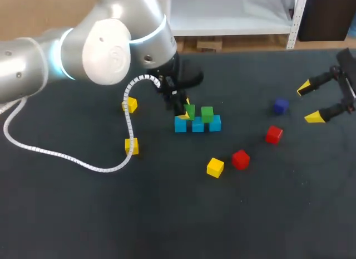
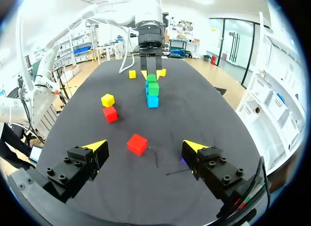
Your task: Place the blue cubes, place green cubes on the blue cubes, place the yellow cubes on the green cubes, then place the red cubes on the yellow cubes, and place purple cube on the red cubes.
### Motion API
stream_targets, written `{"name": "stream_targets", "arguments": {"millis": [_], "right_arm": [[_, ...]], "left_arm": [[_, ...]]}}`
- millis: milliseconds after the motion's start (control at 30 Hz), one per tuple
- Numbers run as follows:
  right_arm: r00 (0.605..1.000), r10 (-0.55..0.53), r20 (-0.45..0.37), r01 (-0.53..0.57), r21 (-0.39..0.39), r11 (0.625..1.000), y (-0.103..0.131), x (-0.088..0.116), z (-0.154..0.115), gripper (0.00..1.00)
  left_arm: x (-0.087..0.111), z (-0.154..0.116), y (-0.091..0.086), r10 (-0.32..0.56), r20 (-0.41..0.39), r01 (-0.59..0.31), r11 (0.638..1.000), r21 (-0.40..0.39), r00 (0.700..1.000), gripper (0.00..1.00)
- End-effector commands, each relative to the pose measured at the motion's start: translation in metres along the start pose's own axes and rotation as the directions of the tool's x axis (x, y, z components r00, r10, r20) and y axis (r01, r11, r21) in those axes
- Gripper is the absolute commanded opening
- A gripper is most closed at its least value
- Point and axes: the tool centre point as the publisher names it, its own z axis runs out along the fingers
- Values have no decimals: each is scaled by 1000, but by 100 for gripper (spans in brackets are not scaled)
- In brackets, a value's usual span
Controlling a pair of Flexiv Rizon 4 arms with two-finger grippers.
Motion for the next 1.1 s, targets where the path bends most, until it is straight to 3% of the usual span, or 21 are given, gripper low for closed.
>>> {"name": "stream_targets", "arguments": {"millis": [33,567,1100], "right_arm": [[1000,-1,2,1,-1,1000,-1,0,1,100],[1000,-1,2,1,-1,1000,-1,0,1,100],[1000,-1,2,1,-1,1000,-1,0,1,100]], "left_arm": [[-1,2,4,-4,-1,4,1000,10,1000,0],[6,6,-4,-27,-8,27,999,24,1000,0],[3,7,-1,-22,-8,23,999,26,1000,0]]}}
